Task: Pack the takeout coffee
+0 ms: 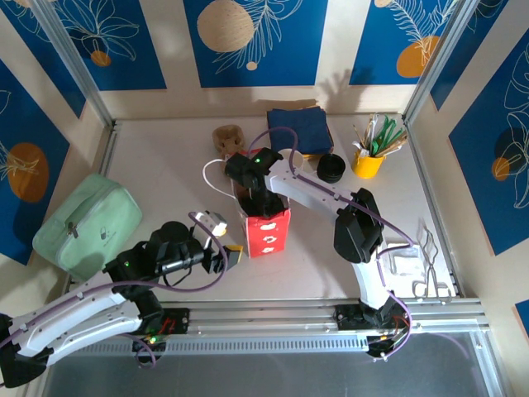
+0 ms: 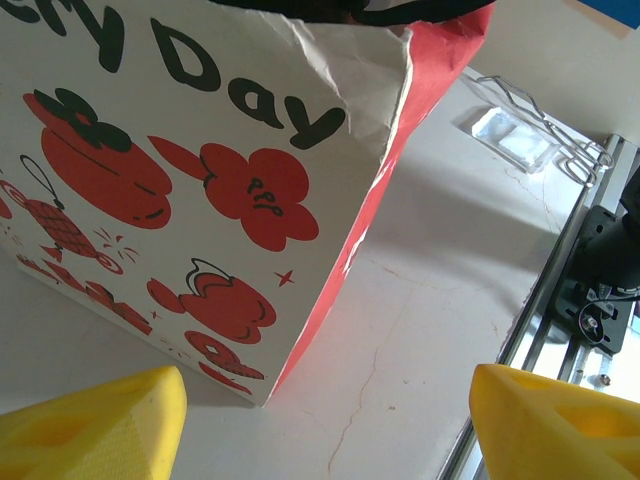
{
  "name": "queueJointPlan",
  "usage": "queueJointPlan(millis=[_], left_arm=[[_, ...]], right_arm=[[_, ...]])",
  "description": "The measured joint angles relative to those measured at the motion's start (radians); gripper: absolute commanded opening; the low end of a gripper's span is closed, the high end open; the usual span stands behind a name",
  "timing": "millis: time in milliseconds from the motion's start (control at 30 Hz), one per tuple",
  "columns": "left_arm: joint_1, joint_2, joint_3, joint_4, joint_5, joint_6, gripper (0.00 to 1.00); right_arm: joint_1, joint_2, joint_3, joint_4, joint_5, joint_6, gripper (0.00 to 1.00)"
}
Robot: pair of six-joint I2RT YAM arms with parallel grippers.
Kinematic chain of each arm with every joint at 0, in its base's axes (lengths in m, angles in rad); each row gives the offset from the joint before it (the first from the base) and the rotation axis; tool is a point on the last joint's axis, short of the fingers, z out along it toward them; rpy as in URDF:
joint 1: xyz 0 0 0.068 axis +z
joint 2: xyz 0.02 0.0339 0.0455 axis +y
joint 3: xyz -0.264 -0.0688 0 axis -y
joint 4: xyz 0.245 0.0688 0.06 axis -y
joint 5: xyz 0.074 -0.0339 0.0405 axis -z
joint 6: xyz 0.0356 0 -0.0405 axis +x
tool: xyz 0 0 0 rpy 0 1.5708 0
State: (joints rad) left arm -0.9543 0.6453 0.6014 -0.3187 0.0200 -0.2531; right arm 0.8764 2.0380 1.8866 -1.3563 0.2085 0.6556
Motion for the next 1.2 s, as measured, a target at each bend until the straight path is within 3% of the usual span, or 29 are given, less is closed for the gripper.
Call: queueJointPlan(millis=[633, 1200], left_arm=[[0.000, -0.010, 0.000, -0.005, -0.003, 0.000, 0.75], [0.000, -0.023, 0.000, -0.008, -0.004, 0.000, 0.75]], right_arm=[[-0.006, 0.002, 0.003, -0.001, -0.011, 0.000, 0.63], [-0.008, 0.029, 0.045, -0.035, -0.015, -0.012, 0.84]])
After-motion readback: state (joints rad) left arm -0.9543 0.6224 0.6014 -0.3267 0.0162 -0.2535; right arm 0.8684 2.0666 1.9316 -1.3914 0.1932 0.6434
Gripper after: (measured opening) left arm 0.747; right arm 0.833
